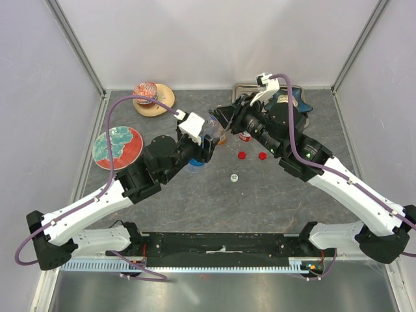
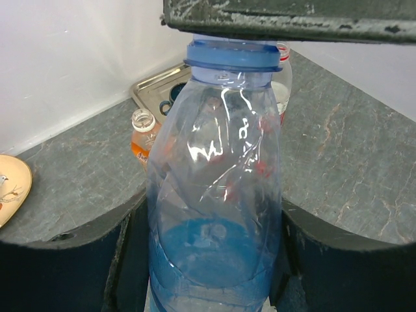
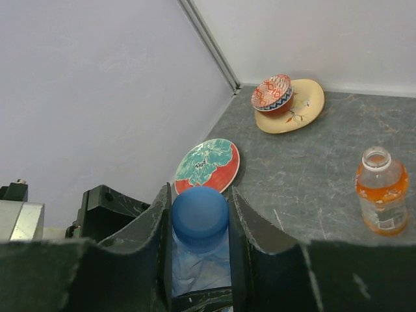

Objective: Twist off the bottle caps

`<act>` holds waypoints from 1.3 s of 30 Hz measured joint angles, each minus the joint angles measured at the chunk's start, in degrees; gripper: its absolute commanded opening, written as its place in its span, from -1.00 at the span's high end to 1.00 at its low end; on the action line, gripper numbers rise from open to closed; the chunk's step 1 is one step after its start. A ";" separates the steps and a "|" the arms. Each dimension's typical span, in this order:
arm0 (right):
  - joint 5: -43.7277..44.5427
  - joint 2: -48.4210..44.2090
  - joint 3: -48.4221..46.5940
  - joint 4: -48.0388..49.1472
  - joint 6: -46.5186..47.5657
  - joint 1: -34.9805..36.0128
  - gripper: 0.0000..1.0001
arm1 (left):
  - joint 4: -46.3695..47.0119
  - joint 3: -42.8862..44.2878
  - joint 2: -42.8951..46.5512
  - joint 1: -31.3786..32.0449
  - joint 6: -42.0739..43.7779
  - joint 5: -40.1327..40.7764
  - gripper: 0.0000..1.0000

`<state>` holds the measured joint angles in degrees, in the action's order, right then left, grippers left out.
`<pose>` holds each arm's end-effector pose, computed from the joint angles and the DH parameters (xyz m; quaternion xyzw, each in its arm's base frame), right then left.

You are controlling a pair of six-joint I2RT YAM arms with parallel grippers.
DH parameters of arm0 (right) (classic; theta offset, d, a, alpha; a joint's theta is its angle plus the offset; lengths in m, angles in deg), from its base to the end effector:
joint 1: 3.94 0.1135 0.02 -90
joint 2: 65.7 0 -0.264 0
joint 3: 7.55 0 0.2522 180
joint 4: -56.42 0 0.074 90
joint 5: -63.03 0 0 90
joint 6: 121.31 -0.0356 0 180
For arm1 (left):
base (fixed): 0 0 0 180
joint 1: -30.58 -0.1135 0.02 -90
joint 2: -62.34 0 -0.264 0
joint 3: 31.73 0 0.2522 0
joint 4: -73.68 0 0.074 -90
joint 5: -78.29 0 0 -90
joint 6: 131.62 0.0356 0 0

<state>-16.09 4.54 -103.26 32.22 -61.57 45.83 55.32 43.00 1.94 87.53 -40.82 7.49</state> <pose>0.1778 0.1998 0.4728 -0.0511 0.6975 0.4068 0.5877 0.1414 -0.1959 0.3979 0.2487 0.6865 -0.2087 0.6506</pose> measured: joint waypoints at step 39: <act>-66.07 -5.25 -0.52 9.77 14.80 -2.36 1.00 | 14.64 4.90 -5.97 -11.06 -26.49 -96.89 -0.18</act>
<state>-82.17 -0.71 -103.79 41.99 -46.77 43.47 69.96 47.89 -4.03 76.47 -67.31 -89.40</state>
